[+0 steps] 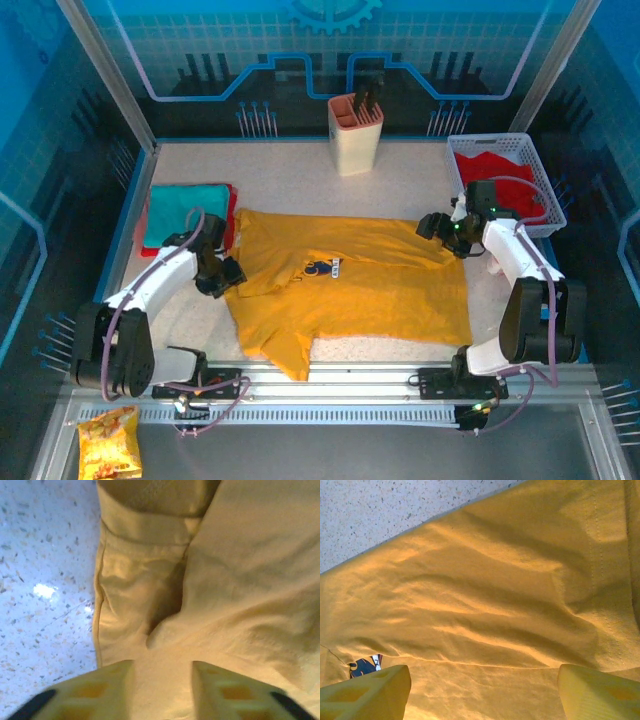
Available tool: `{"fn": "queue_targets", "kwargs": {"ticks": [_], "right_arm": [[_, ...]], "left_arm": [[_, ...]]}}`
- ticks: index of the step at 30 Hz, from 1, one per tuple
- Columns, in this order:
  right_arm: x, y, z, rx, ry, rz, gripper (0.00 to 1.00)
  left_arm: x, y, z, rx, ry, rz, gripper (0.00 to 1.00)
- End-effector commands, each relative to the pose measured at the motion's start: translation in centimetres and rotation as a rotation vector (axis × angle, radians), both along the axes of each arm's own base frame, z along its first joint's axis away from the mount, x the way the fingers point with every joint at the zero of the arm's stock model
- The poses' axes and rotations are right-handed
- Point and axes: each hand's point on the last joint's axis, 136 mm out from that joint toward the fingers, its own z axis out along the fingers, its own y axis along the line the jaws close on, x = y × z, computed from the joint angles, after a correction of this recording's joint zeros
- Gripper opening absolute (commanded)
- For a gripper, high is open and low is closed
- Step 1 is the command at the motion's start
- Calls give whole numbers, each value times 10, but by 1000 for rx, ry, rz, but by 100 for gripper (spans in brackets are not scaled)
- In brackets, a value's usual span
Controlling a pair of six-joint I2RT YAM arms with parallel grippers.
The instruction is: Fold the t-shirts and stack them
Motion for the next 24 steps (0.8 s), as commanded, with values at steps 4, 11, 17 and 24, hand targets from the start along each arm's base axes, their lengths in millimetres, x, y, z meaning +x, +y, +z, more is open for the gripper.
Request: {"fn": "queue_targets", "kwargs": {"ticks": [4, 11, 17, 24], "right_arm": [[0, 8, 4, 12, -5, 33, 77], [1, 13, 1, 30, -2, 37, 78], [0, 13, 1, 28, -1, 41, 77], [-1, 14, 1, 31, 2, 44, 77]], "left_arm": [[34, -40, 44, -25, -162, -122, 47], [42, -93, 42, 68, -219, -340, 51], [44, -112, 19, 255, -195, -538, 51], [48, -123, -6, 386, -137, -638, 52]]}}
